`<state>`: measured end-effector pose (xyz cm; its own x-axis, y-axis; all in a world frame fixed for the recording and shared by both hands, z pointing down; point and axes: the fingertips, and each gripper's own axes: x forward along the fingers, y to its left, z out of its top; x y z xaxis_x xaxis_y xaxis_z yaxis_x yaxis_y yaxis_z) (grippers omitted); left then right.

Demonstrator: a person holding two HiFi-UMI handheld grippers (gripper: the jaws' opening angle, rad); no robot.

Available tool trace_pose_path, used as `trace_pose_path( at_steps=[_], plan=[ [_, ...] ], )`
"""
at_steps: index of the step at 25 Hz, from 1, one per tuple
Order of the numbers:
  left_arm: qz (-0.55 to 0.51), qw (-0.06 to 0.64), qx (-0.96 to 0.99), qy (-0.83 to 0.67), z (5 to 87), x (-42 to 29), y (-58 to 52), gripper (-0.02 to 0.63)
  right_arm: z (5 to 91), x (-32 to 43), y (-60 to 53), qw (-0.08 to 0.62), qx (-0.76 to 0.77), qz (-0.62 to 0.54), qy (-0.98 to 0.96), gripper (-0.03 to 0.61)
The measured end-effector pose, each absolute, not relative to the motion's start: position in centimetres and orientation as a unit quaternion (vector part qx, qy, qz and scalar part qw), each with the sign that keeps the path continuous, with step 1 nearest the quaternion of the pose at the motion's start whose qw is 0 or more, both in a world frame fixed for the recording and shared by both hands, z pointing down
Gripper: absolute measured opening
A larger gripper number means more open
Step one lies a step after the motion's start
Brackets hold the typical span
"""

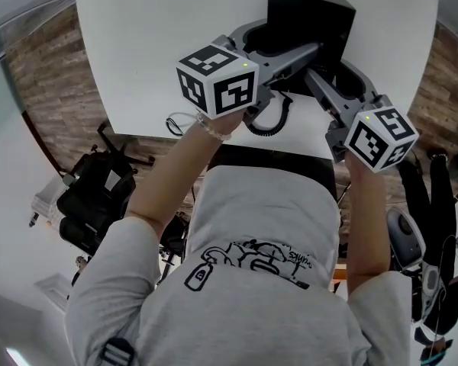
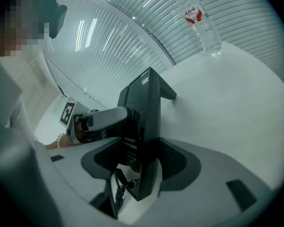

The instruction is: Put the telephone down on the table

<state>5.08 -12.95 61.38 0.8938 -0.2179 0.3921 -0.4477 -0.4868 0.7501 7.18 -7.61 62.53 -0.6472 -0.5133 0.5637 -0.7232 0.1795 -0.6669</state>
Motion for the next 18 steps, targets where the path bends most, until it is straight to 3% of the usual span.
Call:
trace_pose_path(
  at_steps=[14, 18],
  plan=[
    [0.141, 0.466, 0.853, -0.186, 62.7, 5.3, -12.6, 0.293, 64.2, 7.2, -7.4, 0.103, 0.408, 0.496, -0.759, 0.225],
    [0.161, 0.478, 0.837, -0.212, 63.5, 4.5, -12.8, 0.344, 64.6, 7.7, -7.4, 0.114, 0.416, 0.503, -0.749, 0.24]
  ],
)
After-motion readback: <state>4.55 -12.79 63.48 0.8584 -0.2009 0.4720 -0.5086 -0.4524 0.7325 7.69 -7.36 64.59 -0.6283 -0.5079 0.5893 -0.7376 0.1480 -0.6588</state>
